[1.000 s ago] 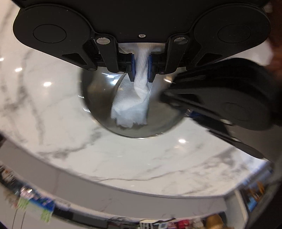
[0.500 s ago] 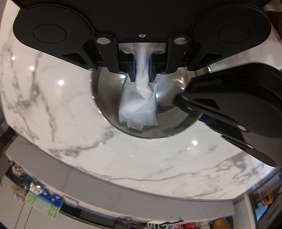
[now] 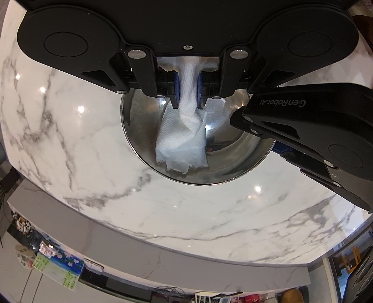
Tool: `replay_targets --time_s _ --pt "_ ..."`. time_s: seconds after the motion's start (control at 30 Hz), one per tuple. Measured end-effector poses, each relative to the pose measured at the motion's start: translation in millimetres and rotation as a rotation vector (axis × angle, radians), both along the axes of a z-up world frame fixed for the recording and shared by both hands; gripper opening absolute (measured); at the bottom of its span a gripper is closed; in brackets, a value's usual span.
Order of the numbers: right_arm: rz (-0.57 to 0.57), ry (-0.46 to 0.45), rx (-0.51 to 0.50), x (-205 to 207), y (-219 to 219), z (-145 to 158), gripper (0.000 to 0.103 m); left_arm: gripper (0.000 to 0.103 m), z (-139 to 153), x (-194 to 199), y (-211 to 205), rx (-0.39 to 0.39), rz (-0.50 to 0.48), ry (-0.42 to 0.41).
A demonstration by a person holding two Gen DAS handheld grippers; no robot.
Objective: Clean bowl
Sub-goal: 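Keep wiping the bowl interior with the cloth in the right gripper while the left gripper steadies the bowl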
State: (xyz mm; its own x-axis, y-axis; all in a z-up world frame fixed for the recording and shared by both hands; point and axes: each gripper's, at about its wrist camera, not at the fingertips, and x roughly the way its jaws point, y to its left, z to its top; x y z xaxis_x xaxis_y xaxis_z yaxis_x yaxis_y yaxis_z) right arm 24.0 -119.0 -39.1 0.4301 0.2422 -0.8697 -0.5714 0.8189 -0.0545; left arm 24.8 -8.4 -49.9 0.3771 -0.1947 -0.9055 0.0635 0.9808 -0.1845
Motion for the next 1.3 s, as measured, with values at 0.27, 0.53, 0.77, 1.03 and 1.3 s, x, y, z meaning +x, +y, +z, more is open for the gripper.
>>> replay_targets --time_s 0.27,0.53,0.77,1.03,1.3 --pt "0.007 0.002 -0.004 -1.0 -0.3 0.5 0.012 0.015 4.3 -1.6 -2.5 0.002 -0.022 -0.029" --pt "0.028 0.133 0.138 1.7 -4.8 2.9 0.013 0.009 5.1 1.5 -6.2 0.063 -0.020 -0.063" --pt "0.033 0.069 0.047 -3.1 0.9 4.2 0.012 0.009 5.2 1.7 -5.4 0.061 -0.027 -0.070" --pt "0.028 -0.024 -0.063 -5.4 1.5 3.6 0.012 0.011 7.1 0.2 -7.0 0.076 -0.018 -0.081" --pt "0.025 -0.040 -0.074 -4.1 -1.4 2.0 0.012 0.021 0.8 -1.2 -8.8 0.054 -0.042 -0.032"
